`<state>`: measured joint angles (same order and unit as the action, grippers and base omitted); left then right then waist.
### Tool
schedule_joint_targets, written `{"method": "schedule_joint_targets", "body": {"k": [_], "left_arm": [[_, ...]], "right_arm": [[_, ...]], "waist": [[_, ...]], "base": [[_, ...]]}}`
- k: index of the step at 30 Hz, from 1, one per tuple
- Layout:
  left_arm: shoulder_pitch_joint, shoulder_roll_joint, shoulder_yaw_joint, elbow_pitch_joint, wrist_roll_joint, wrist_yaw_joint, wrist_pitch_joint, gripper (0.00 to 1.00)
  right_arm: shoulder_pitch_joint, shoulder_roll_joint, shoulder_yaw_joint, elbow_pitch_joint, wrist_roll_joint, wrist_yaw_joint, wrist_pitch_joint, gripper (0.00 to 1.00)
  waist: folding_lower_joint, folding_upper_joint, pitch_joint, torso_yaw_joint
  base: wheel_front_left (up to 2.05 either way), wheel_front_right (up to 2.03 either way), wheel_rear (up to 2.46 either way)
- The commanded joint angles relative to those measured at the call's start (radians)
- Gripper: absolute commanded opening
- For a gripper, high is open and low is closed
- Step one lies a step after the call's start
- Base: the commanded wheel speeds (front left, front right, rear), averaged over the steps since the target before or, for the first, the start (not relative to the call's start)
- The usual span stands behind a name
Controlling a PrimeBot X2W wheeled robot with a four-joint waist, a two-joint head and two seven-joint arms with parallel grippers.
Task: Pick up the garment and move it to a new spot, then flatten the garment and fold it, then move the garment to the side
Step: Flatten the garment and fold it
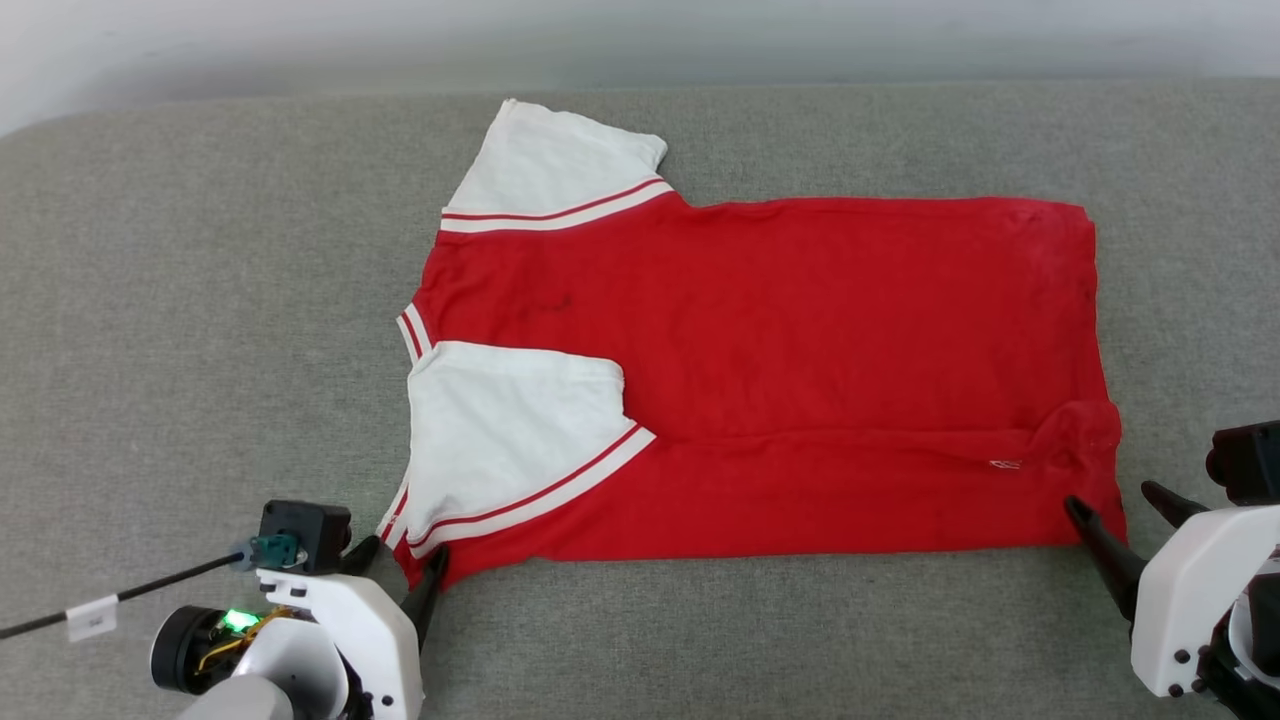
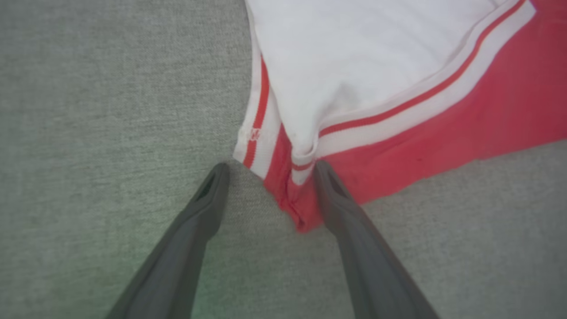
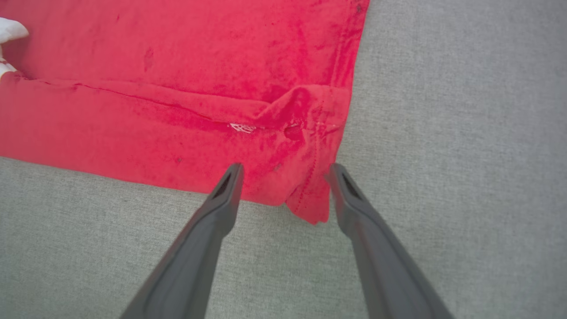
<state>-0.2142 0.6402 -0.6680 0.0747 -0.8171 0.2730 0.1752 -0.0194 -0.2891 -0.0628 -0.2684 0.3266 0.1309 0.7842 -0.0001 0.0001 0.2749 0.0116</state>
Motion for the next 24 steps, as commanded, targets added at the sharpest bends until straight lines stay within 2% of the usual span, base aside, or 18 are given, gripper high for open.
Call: {"method": "schedule_joint_targets", "body": {"k": [1, 2, 3, 6, 10, 12, 16, 24], "left_arm": [[0.004, -0.014, -0.018, 0.042, -0.012, -0.006, 0.029, 0.97], [0.004, -0.017, -0.028, 0.058, -0.014, -0.012, 0.040, 0.42], [0.005, -0.020, -0.038, 0.072, -0.014, -0.020, 0.049, 0.00], [0.005, -0.034, -0.051, 0.094, -0.022, -0.048, 0.044, 0.00], [0.003, -0.031, -0.036, 0.086, -0.019, -0.059, 0.002, 0.00], [-0.002, -0.021, -0.026, 0.061, -0.009, -0.055, -0.017, 0.00], [-0.009, 0.002, -0.008, -0.026, 0.012, -0.037, -0.049, 0.00], [-0.002, 0.048, -0.022, -0.199, 0.057, 0.002, -0.015, 0.00]], "right_arm": [[0.001, 0.002, -0.002, -0.009, -0.002, 0.000, -0.002, 1.00], [0.000, 0.002, -0.002, -0.011, -0.003, 0.000, -0.004, 1.00], [0.000, 0.003, -0.001, -0.013, -0.003, 0.000, -0.005, 1.00], [0.004, -0.004, -0.008, -0.015, -0.010, 0.000, -0.006, 1.00], [0.016, -0.024, -0.020, 0.003, -0.043, 0.000, -0.004, 1.00], [0.019, -0.047, -0.010, 0.016, -0.074, 0.000, -0.013, 1.00], [0.022, -0.021, -0.015, 0.064, -0.093, -0.001, -0.017, 1.00], [0.000, 0.033, -0.055, 0.189, -0.157, 0.000, -0.017, 1.00]], "waist": [[0.0001, -0.0001, 0.012, -0.008], [0.0001, -0.0001, 0.014, -0.009], [0.0001, -0.0001, 0.016, -0.010], [0.0001, -0.0001, 0.011, -0.010], [0.0001, -0.0001, -0.023, 0.000], [0.0001, -0.0001, -0.037, 0.007], [0.0001, -0.0001, -0.063, 0.027], [0.0001, -0.0001, -0.056, 0.061]], "base": [[0.00, 0.00, 0.00], [0.00, 0.00, 0.00], [0.00, 0.00, 0.00], [0.00, 0.00, 0.00], [0.00, 0.00, 0.00], [0.00, 0.00, 0.00], [0.00, 0.00, 0.00], [0.00, 0.00, 0.00]]}}
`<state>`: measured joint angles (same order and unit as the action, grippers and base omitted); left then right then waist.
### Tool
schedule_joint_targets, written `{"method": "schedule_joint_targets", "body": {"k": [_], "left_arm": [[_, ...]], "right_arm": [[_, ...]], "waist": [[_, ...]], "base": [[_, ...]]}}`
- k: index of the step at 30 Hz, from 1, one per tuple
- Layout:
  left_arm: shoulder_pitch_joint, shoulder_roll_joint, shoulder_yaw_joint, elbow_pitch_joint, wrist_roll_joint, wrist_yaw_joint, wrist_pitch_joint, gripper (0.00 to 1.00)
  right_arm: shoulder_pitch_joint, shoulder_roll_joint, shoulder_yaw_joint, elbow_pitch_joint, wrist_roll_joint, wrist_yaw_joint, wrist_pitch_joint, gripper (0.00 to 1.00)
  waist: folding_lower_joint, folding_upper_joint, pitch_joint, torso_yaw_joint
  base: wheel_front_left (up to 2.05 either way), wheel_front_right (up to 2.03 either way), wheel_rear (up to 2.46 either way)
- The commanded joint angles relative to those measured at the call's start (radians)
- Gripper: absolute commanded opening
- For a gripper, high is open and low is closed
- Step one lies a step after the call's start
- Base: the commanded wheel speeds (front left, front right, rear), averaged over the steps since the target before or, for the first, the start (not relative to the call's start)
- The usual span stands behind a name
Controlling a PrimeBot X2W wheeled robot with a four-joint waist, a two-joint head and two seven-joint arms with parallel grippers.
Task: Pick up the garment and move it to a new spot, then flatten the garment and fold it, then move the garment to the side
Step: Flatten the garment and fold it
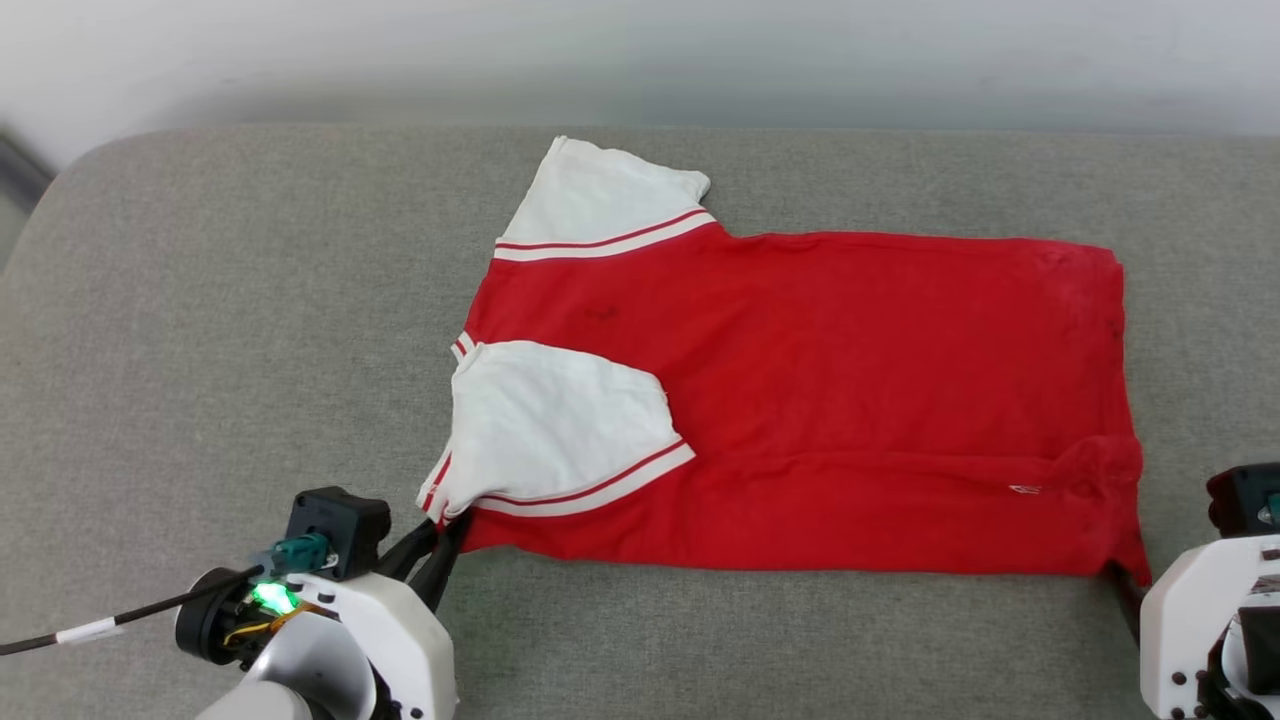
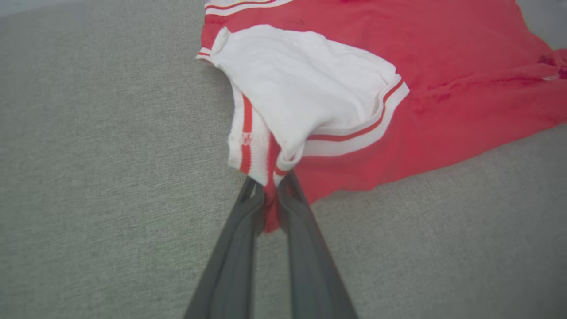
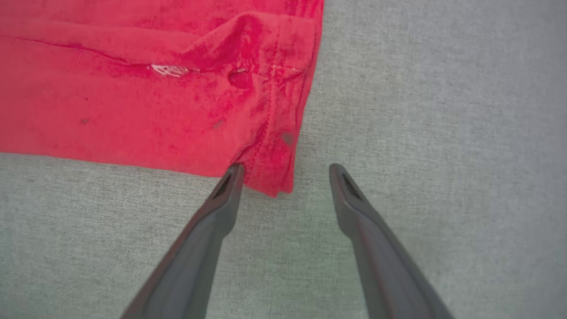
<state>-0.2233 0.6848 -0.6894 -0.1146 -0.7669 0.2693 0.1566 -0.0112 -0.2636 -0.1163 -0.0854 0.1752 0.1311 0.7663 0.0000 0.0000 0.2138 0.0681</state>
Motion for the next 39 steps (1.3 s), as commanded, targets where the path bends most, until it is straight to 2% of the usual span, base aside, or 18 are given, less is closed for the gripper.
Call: {"method": "schedule_joint_targets", "body": {"k": [1, 11, 12, 13, 14, 18, 24, 32, 39], "left_arm": [[0.005, 0.006, -0.004, -0.025, 0.011, 0.008, 0.006, 0.00], [-0.016, 0.008, -0.010, -0.070, 0.029, 0.020, 0.013, 0.00], [-0.016, 0.008, -0.011, -0.066, 0.027, 0.018, 0.013, 0.00], [-0.015, 0.009, -0.012, -0.060, 0.025, 0.015, 0.013, 0.00], [-0.015, 0.009, -0.013, -0.056, 0.024, 0.011, 0.012, 0.00], [-0.015, 0.014, -0.021, -0.024, 0.025, 0.003, 0.015, 0.00], [0.036, 0.021, -0.031, 0.030, 0.004, -0.001, 0.010, 0.00], [0.148, 0.048, -0.065, 0.046, -0.030, -0.004, 0.022, 0.00], [0.198, 0.050, -0.094, 0.069, -0.054, -0.011, 0.047, 0.00]], "right_arm": [[-0.009, 0.014, -0.004, 0.019, -0.011, -0.001, 0.003, 1.00], [-0.038, 0.079, -0.012, 0.137, -0.029, 0.000, -0.017, 1.00], [-0.038, 0.083, -0.007, 0.149, -0.026, 0.000, -0.022, 0.39], [-0.040, 0.082, -0.004, 0.162, -0.025, 0.000, -0.028, 0.10], [-0.042, 0.078, -0.004, 0.173, -0.024, 0.000, -0.034, 0.00], [-0.029, 0.062, -0.015, 0.192, -0.007, -0.001, -0.045, 0.00], [-0.009, 0.021, -0.030, 0.116, 0.042, -0.001, -0.026, 0.00], [0.112, -0.047, -0.072, -0.031, 0.113, -0.001, 0.088, 0.00], [0.198, -0.048, -0.119, -0.083, 0.127, -0.001, 0.154, 0.00]], "waist": [[0.0000, 0.0000, 0.009, 0.009], [0.0000, 0.0000, 0.057, 0.038], [0.0000, 0.0000, 0.059, 0.039], [0.0000, 0.0000, 0.061, 0.039], [0.0000, 0.0000, 0.062, 0.040], [0.0000, 0.0000, 0.044, 0.040], [0.0000, 0.0000, -0.018, 0.027], [0.0000, 0.0000, -0.076, 0.001], [0.0000, 0.0000, -0.080, -0.011]], "base": [[0.00, 0.00, 0.00], [0.00, 0.00, 0.00], [0.00, 0.00, 0.00], [0.00, 0.00, 0.00], [0.00, 0.00, 0.00], [0.00, 0.00, 0.00], [0.00, 0.00, 0.00], [0.00, 0.00, 0.00], [0.00, 0.00, 0.00]]}}
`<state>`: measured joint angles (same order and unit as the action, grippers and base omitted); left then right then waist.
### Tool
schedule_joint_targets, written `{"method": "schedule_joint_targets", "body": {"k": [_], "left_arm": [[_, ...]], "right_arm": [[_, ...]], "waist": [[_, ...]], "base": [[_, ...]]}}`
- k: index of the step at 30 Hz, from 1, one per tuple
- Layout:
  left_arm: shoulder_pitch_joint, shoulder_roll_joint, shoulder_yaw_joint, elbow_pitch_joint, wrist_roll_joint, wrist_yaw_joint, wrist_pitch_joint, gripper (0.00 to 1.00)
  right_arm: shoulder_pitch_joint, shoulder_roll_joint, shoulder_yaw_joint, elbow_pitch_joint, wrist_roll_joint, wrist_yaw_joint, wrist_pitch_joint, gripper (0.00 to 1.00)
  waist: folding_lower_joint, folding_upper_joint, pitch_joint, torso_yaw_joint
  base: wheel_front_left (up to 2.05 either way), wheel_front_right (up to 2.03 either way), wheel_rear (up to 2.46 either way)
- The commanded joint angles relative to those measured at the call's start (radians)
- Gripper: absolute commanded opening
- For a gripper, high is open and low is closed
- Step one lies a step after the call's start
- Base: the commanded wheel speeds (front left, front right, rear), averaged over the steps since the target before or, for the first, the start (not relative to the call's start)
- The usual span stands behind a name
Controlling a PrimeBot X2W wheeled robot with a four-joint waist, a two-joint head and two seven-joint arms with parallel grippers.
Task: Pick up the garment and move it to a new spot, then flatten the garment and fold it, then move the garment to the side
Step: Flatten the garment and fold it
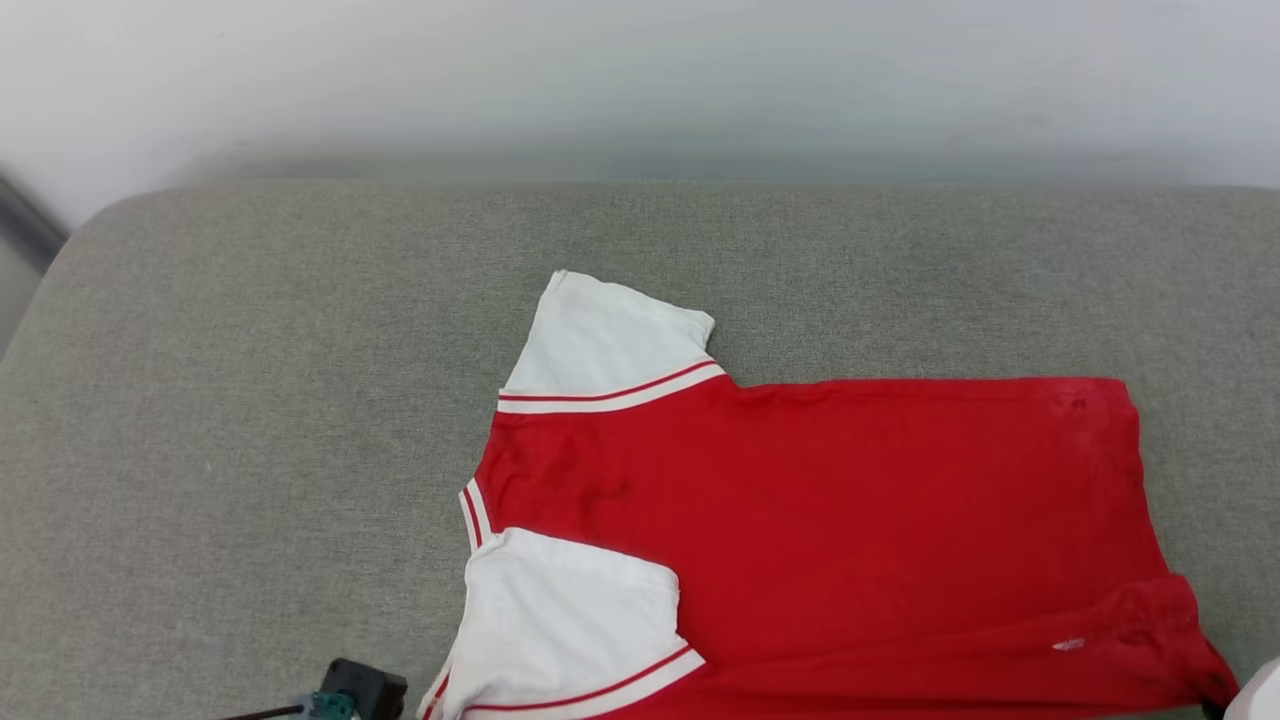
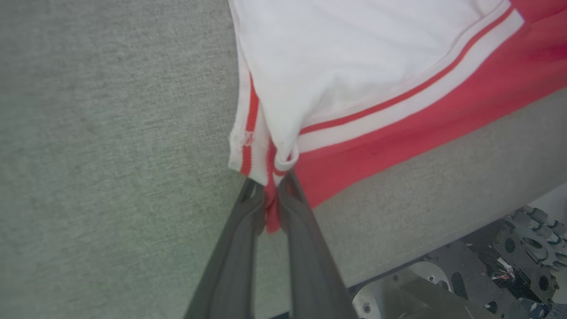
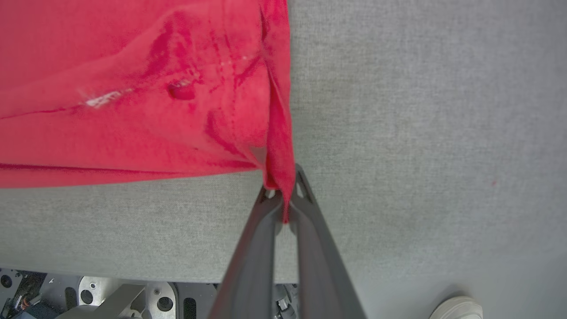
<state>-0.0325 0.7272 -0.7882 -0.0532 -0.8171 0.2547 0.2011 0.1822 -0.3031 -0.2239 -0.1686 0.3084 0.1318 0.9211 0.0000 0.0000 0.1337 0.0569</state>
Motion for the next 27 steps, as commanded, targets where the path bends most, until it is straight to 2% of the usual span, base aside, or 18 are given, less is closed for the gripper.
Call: {"method": "schedule_joint_targets", "body": {"k": [1, 6, 7, 8, 9, 10, 15, 20, 27], "left_arm": [[0.009, 0.002, 0.000, 0.017, -0.005, -0.001, 0.005, 0.00], [0.005, -0.031, -0.027, 0.069, -0.008, -0.024, 0.004, 0.00], [0.002, -0.037, -0.030, 0.078, -0.009, -0.030, 0.001, 0.00], [0.000, -0.042, -0.033, 0.087, -0.011, -0.034, 0.001, 0.35], [-0.001, -0.046, -0.034, 0.094, -0.012, -0.037, -0.002, 0.95], [-0.003, -0.051, -0.033, 0.099, -0.011, -0.039, -0.010, 1.00], [-0.026, -0.065, 0.008, 0.106, 0.007, -0.058, -0.122, 1.00], [-0.055, -0.078, 0.055, 0.079, 0.025, -0.070, -0.242, 1.00], [-0.078, -0.111, 0.154, 0.015, 0.044, -0.021, -0.414, 1.00]], "right_arm": [[0.013, -0.002, -0.015, 0.005, -0.006, -0.002, 0.003, 0.00], [0.035, 0.027, -0.012, 0.043, -0.009, -0.002, 0.002, 0.00], [0.033, 0.031, -0.010, 0.053, -0.013, -0.002, -0.004, 0.05], [0.028, 0.033, -0.008, 0.059, -0.014, -0.002, -0.014, 0.44], [0.022, 0.036, -0.008, 0.067, -0.016, -0.002, -0.024, 1.00], [0.017, 0.037, -0.006, 0.075, -0.017, -0.002, -0.034, 1.00], [-0.013, 0.029, 0.012, 0.083, 0.001, -0.001, -0.090, 1.00], [-0.068, 0.018, 0.011, 0.057, 0.022, -0.001, -0.204, 1.00], [-0.142, 0.008, 0.054, -0.002, 0.040, -0.001, -0.412, 1.00]], "waist": [[0.0000, 0.0000, 0.000, -0.001], [0.0000, 0.0000, 0.003, -0.005], [0.0000, 0.0000, 0.003, -0.005], [0.0000, 0.0000, 0.003, -0.005], [0.0000, 0.0000, 0.003, -0.005], [0.0000, 0.0000, 0.003, -0.004], [0.0000, 0.0000, -0.010, 0.000], [0.0000, 0.0000, -0.036, 0.004], [0.0000, 0.0000, -0.073, 0.005]], "base": [[0.00, 0.00, 0.00], [0.00, 0.00, 0.00], [0.00, 0.00, 0.00], [0.00, 0.00, 0.00], [0.00, 0.00, 0.00], [0.00, 0.00, 0.00], [0.00, 0.00, 0.00], [0.00, 0.00, 0.00], [0.00, 0.00, 0.00]]}}
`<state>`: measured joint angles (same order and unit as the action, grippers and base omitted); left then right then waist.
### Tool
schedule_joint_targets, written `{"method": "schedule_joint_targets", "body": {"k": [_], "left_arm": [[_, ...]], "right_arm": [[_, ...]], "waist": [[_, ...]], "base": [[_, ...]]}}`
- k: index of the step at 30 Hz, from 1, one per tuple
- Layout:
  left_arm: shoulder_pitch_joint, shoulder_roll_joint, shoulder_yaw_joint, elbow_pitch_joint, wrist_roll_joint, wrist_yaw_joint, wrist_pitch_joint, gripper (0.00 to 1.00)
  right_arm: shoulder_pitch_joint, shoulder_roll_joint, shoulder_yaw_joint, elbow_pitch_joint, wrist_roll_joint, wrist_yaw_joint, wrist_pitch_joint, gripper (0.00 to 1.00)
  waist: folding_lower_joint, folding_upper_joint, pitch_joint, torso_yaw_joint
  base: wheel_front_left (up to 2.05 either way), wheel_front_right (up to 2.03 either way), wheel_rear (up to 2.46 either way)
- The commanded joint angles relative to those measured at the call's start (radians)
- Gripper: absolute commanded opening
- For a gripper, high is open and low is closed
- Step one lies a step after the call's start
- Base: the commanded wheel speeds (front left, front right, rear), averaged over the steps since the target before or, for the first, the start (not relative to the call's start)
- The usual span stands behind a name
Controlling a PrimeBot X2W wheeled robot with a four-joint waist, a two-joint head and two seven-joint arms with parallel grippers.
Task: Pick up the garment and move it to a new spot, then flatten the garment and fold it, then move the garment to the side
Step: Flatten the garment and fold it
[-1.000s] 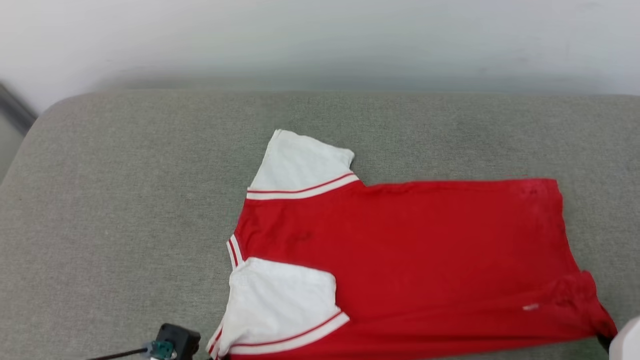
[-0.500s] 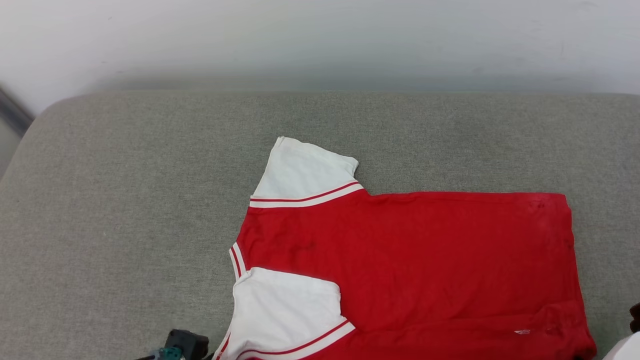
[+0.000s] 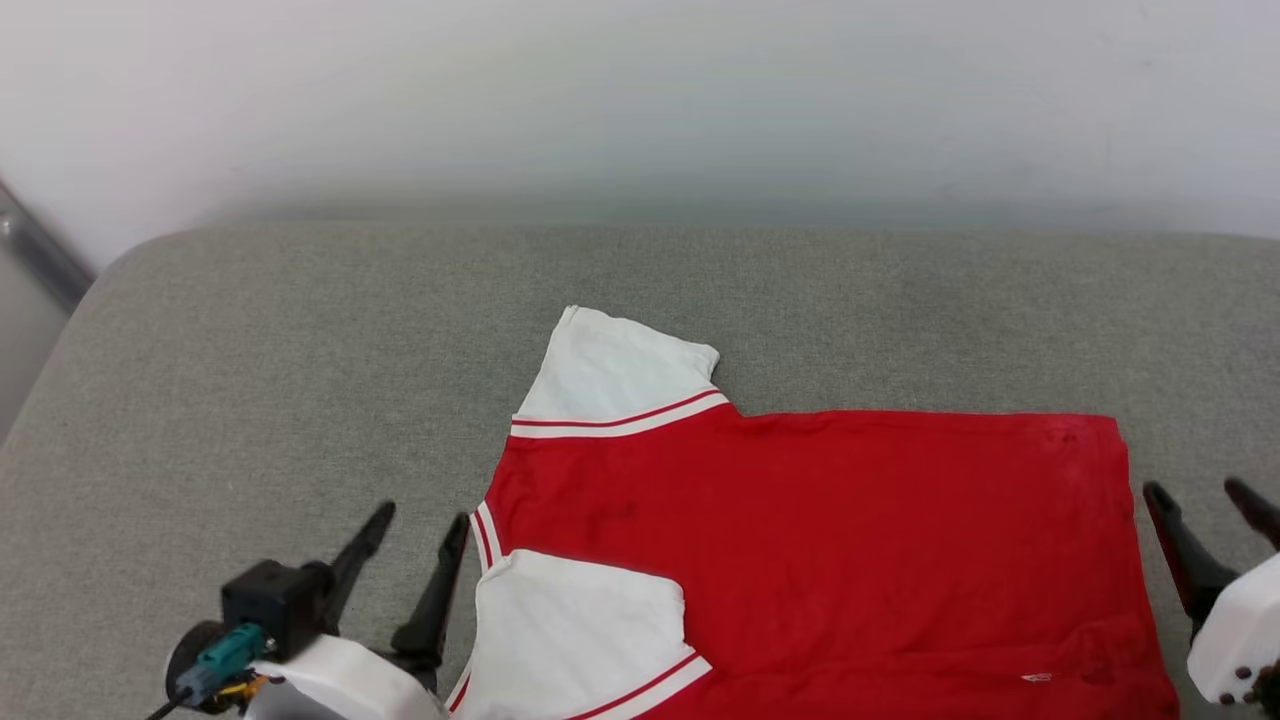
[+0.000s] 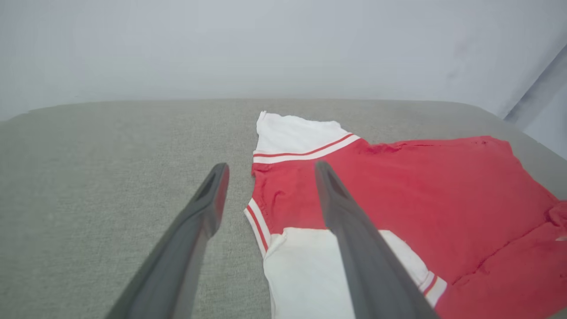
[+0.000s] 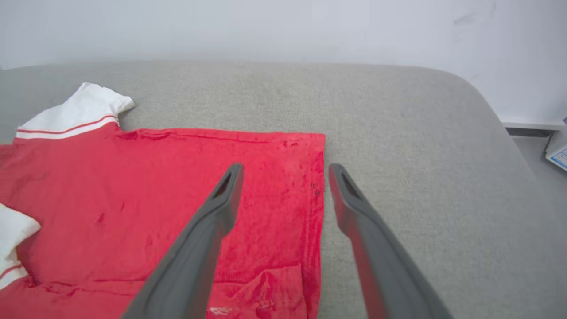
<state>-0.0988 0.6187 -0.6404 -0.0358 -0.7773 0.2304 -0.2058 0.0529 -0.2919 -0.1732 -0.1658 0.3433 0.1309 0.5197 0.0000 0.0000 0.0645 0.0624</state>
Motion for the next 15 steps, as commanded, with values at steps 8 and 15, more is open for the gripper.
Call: {"method": "schedule_joint_targets", "body": {"k": [8, 15], "left_arm": [[0.015, -0.072, 0.138, -0.078, 0.096, 0.016, -0.060, 1.00], [0.066, -0.167, 0.255, -0.117, 0.287, -0.019, -0.059, 1.00]], "right_arm": [[-0.035, 0.038, 0.050, -0.068, -0.021, 0.000, -0.301, 1.00], [0.012, 0.078, 0.045, -0.067, -0.058, 0.000, -0.461, 1.00]], "waist": [[0.0000, 0.0000, -0.016, -0.009], [0.0000, 0.0000, -0.006, -0.019]], "base": [[0.00, 0.00, 0.00], [0.00, 0.00, 0.00]]}}
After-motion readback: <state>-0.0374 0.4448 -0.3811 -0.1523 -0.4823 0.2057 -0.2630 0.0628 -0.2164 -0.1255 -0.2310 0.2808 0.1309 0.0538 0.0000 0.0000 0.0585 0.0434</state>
